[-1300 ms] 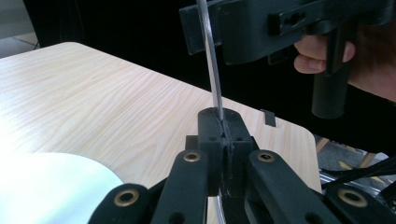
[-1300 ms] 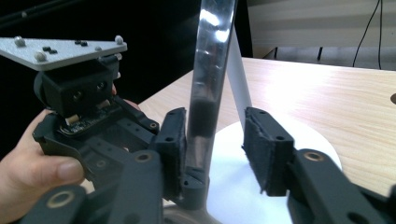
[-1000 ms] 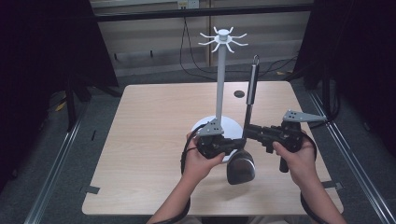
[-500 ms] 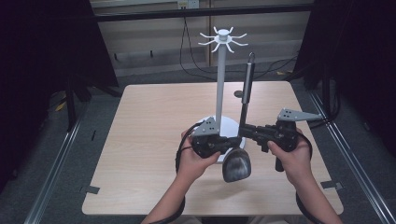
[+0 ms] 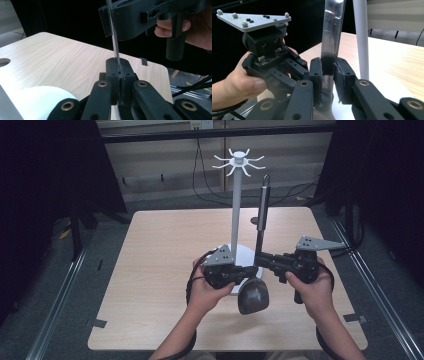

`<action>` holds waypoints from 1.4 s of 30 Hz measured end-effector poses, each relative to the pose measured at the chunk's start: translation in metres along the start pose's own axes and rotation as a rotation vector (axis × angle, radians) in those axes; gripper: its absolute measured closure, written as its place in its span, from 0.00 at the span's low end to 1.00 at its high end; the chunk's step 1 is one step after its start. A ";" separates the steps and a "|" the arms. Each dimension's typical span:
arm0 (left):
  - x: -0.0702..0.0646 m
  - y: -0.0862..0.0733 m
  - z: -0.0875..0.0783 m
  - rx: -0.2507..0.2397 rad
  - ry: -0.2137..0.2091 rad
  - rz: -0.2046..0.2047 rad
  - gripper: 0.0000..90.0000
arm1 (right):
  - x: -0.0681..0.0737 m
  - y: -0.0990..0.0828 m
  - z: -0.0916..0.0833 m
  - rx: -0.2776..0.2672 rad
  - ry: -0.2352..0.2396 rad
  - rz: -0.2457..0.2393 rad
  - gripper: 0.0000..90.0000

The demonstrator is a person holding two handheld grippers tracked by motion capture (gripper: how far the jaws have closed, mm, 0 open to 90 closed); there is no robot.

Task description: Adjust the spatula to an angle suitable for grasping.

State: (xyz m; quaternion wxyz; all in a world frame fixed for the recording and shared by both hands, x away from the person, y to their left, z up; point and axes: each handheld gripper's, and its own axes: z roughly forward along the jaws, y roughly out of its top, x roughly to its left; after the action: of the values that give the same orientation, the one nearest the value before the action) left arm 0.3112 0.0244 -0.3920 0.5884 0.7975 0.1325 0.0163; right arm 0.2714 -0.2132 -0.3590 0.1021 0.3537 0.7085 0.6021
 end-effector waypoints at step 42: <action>-0.003 0.008 -0.021 0.001 0.021 0.044 0.98 | 0.017 0.013 0.009 -0.009 0.027 -0.056 0.87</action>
State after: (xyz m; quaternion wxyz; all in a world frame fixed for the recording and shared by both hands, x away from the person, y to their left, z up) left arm 0.3062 0.0414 -0.3773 0.5860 0.8003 0.1209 0.0377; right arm 0.2689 -0.1956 -0.3448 0.1107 0.3252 0.7166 0.6070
